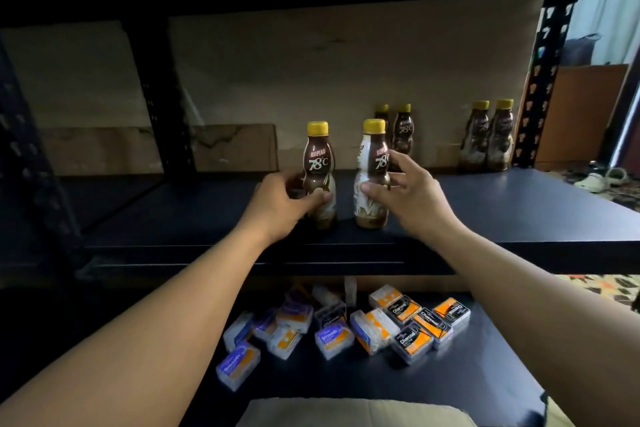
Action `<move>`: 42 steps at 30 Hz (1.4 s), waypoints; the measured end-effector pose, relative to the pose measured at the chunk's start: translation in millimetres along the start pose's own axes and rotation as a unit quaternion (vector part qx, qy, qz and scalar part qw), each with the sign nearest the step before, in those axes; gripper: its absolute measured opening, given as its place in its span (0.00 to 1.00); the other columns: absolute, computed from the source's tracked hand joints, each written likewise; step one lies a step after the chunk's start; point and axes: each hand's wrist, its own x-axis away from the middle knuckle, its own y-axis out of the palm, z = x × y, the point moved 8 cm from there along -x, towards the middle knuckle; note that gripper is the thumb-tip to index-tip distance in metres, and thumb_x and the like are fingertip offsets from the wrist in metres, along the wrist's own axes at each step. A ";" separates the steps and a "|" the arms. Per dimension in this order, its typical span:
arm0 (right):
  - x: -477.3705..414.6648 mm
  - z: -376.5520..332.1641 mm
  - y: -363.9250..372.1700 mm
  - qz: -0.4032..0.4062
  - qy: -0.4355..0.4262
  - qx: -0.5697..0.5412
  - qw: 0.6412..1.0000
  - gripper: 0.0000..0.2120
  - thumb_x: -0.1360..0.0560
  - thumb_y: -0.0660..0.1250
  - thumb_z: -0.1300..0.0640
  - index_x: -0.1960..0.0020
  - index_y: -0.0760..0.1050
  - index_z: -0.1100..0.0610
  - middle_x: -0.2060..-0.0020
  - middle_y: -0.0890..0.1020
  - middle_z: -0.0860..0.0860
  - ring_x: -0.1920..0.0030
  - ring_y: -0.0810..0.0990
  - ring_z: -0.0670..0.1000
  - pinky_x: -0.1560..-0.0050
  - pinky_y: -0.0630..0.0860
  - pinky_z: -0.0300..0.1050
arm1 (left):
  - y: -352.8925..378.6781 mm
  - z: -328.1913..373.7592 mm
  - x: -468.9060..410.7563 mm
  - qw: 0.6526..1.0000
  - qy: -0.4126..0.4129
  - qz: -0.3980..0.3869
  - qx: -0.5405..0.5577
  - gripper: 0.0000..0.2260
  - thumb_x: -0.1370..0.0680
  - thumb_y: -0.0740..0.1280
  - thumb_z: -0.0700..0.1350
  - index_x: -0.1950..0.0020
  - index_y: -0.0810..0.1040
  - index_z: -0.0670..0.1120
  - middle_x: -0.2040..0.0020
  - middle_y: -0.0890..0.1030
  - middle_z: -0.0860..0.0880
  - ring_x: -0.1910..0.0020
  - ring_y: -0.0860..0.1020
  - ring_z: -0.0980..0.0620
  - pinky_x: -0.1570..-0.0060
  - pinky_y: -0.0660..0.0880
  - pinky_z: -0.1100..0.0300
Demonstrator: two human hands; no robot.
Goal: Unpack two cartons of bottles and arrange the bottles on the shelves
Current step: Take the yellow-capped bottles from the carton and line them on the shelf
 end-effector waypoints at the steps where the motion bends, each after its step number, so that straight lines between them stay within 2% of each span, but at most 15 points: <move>1: -5.1 0.1 3.5 0.009 -0.006 0.010 1.000 0.31 0.27 0.78 0.48 0.28 0.71 0.40 0.48 0.85 0.41 0.46 0.83 0.39 0.40 0.80 0.47 | 0.2 -0.8 -2.5 1.000 0.004 0.006 -0.002 0.16 0.29 0.78 0.55 0.43 0.80 0.59 0.46 0.84 0.58 0.43 0.80 0.58 0.37 0.76 0.50; 3: -15.7 4.7 12.2 0.010 -0.008 0.004 1.000 0.31 0.27 0.78 0.49 0.27 0.70 0.41 0.48 0.85 0.41 0.47 0.83 0.39 0.41 0.81 0.46 | -0.6 -5.8 -9.8 1.000 0.012 0.022 -0.008 0.19 0.29 0.78 0.56 0.40 0.80 0.56 0.46 0.84 0.58 0.44 0.80 0.58 0.38 0.77 0.51; 5: -27.7 13.0 24.3 -0.011 -0.006 0.012 1.000 0.31 0.28 0.79 0.50 0.28 0.71 0.42 0.46 0.85 0.41 0.47 0.84 0.42 0.40 0.81 0.49 | -1.7 -14.8 -19.6 0.999 0.005 0.039 -0.018 0.23 0.30 0.78 0.57 0.37 0.79 0.53 0.45 0.83 0.57 0.44 0.80 0.56 0.39 0.77 0.51; 7: -41.1 20.2 35.5 -0.032 -0.005 0.057 0.998 0.27 0.28 0.79 0.49 0.32 0.74 0.44 0.46 0.85 0.42 0.48 0.84 0.43 0.40 0.81 0.51 | -2.8 -25.5 -32.1 0.998 -0.004 0.050 -0.039 0.25 0.30 0.77 0.59 0.36 0.77 0.53 0.44 0.83 0.56 0.43 0.80 0.54 0.39 0.77 0.50; 12: -77.0 35.2 54.4 -0.022 0.004 0.088 0.996 0.27 0.30 0.80 0.46 0.34 0.75 0.44 0.45 0.84 0.43 0.48 0.84 0.46 0.41 0.80 0.51 | -4.7 -43.4 -64.8 0.997 -0.022 0.045 -0.060 0.21 0.28 0.77 0.56 0.38 0.75 0.55 0.45 0.80 0.57 0.42 0.78 0.54 0.41 0.75 0.56; 16: -105.2 43.9 73.5 -0.023 0.001 0.096 0.995 0.29 0.31 0.80 0.46 0.33 0.74 0.45 0.45 0.84 0.44 0.49 0.84 0.47 0.41 0.81 0.51 | -2.0 -56.5 -91.3 0.997 -0.022 0.045 -0.060 0.22 0.28 0.77 0.55 0.38 0.75 0.55 0.42 0.80 0.57 0.42 0.78 0.54 0.39 0.76 0.51; 21: -132.9 50.9 87.0 -0.016 0.004 0.107 0.994 0.27 0.30 0.79 0.47 0.35 0.74 0.47 0.47 0.83 0.42 0.46 0.82 0.45 0.47 0.77 0.42 | -0.3 -70.2 -119.3 0.995 -0.026 0.048 -0.078 0.23 0.26 0.76 0.55 0.35 0.73 0.53 0.41 0.78 0.56 0.44 0.76 0.54 0.45 0.75 0.54; 25: -151.4 54.8 95.0 -0.021 -0.007 0.113 0.993 0.30 0.30 0.80 0.47 0.32 0.72 0.48 0.43 0.82 0.42 0.43 0.79 0.43 0.45 0.73 0.39 | -1.4 -81.5 -139.7 0.993 -0.038 0.037 -0.109 0.27 0.25 0.74 0.57 0.31 0.70 0.48 0.37 0.76 0.51 0.39 0.74 0.50 0.48 0.70 0.56; 27: -160.7 58.0 98.9 -0.018 -0.006 0.122 0.992 0.31 0.30 0.80 0.46 0.32 0.72 0.48 0.42 0.82 0.43 0.42 0.79 0.45 0.44 0.74 0.40 | -1.4 -86.8 -149.7 0.992 -0.041 0.035 -0.111 0.29 0.25 0.74 0.57 0.29 0.69 0.48 0.36 0.75 0.51 0.38 0.74 0.51 0.48 0.68 0.56; 29: -170.3 62.0 103.0 -0.015 -0.004 0.126 0.992 0.30 0.30 0.79 0.46 0.32 0.72 0.48 0.42 0.82 0.44 0.43 0.80 0.45 0.44 0.75 0.41 | -0.7 -91.9 -158.8 0.993 -0.038 0.030 -0.104 0.28 0.25 0.74 0.56 0.29 0.69 0.48 0.41 0.74 0.54 0.42 0.73 0.54 0.48 0.68 0.57; 32: -182.5 66.8 109.7 -0.010 -0.006 0.123 0.992 0.26 0.30 0.79 0.46 0.36 0.73 0.47 0.46 0.82 0.41 0.45 0.80 0.45 0.45 0.76 0.43 | -0.2 -102.8 -172.5 0.995 -0.032 0.029 -0.095 0.25 0.24 0.74 0.55 0.32 0.71 0.50 0.42 0.77 0.54 0.43 0.76 0.52 0.48 0.72 0.56; 37: -200.2 74.1 118.9 -0.006 -0.014 0.120 0.993 0.25 0.30 0.79 0.44 0.37 0.74 0.47 0.46 0.83 0.42 0.44 0.81 0.47 0.39 0.79 0.54 | 0.6 -116.1 -189.8 0.993 -0.032 0.031 -0.109 0.26 0.23 0.71 0.56 0.28 0.68 0.54 0.39 0.77 0.53 0.44 0.76 0.52 0.48 0.74 0.54; 40: -201.5 73.1 119.8 -0.002 -0.029 0.127 0.991 0.31 0.31 0.79 0.42 0.32 0.71 0.45 0.43 0.82 0.42 0.41 0.80 0.48 0.37 0.78 0.53 | 2.1 -119.4 -192.8 0.993 -0.022 0.038 -0.109 0.30 0.24 0.71 0.58 0.25 0.64 0.56 0.36 0.78 0.51 0.41 0.77 0.51 0.44 0.74 0.53; 42: -199.4 68.7 116.0 0.023 -0.049 0.112 0.992 0.43 0.31 0.79 0.42 0.23 0.61 0.42 0.36 0.81 0.44 0.37 0.80 0.49 0.34 0.76 0.51 | -1.0 -118.9 -190.3 0.994 -0.012 0.057 -0.093 0.38 0.25 0.73 0.60 0.21 0.55 0.61 0.33 0.76 0.51 0.36 0.75 0.50 0.41 0.72 0.53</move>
